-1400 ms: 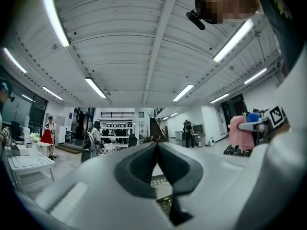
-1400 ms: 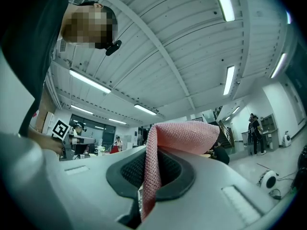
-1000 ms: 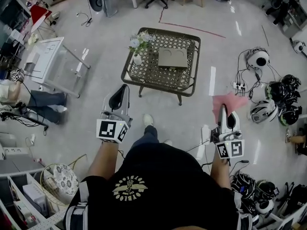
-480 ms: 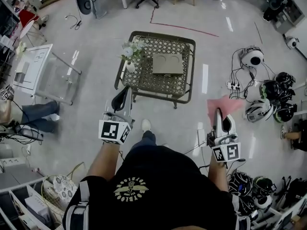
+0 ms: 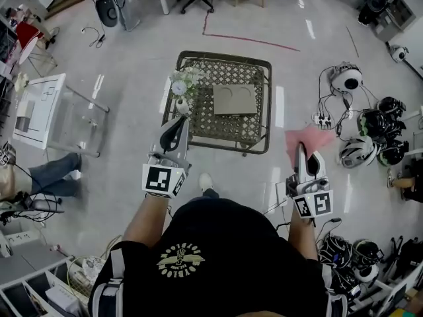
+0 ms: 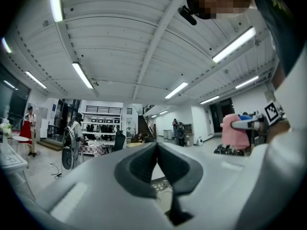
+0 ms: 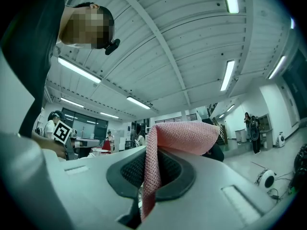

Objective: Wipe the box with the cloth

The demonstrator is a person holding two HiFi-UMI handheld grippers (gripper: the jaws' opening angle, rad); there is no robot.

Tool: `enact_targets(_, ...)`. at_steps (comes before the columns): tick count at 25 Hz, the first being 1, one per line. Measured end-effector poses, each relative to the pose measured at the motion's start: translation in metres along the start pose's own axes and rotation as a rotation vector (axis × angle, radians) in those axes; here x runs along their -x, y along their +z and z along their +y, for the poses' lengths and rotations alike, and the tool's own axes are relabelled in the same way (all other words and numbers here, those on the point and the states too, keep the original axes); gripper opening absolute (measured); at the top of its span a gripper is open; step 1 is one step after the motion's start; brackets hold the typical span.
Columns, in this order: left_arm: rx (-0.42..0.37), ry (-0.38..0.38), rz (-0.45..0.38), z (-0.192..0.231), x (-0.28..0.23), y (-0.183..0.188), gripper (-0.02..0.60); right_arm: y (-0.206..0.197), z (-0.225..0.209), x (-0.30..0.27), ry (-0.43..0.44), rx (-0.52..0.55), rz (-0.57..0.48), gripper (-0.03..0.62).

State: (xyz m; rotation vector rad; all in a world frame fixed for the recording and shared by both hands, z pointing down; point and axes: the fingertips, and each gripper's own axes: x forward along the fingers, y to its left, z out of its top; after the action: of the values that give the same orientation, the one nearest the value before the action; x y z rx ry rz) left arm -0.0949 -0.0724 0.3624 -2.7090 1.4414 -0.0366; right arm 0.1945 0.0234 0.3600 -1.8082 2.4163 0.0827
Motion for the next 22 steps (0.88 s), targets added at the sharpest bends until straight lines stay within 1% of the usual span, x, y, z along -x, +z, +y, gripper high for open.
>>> enact_targets(5, 0.008, -0.032, -0.001, 0.034, -0.021, -0.003, 0.000, -0.001, 0.011, -0.038, -0.016, 0.010, 0.009, 0.017)
enact_targets(10, 0.001, -0.073, -0.030, 0.059, -0.037, -0.002, 0.000, 0.004, 0.022, -0.068, -0.038, 0.007, 0.004, 0.017)
enact_targets(13, 0.011, -0.094, -0.047, 0.067, -0.045, -0.003, 0.000, 0.006, 0.027, -0.080, -0.046, 0.025, 0.005, 0.017)
enact_targets(17, 0.043, -0.105, -0.057, 0.078, -0.047, -0.006, 0.000, 0.006, 0.036, -0.092, -0.047, 0.048, 0.023, 0.017)
enact_targets(22, 0.055, -0.125, -0.059, 0.080, -0.056, -0.012, 0.000, 0.000, 0.034, -0.103, -0.045, 0.059, 0.045, 0.017)
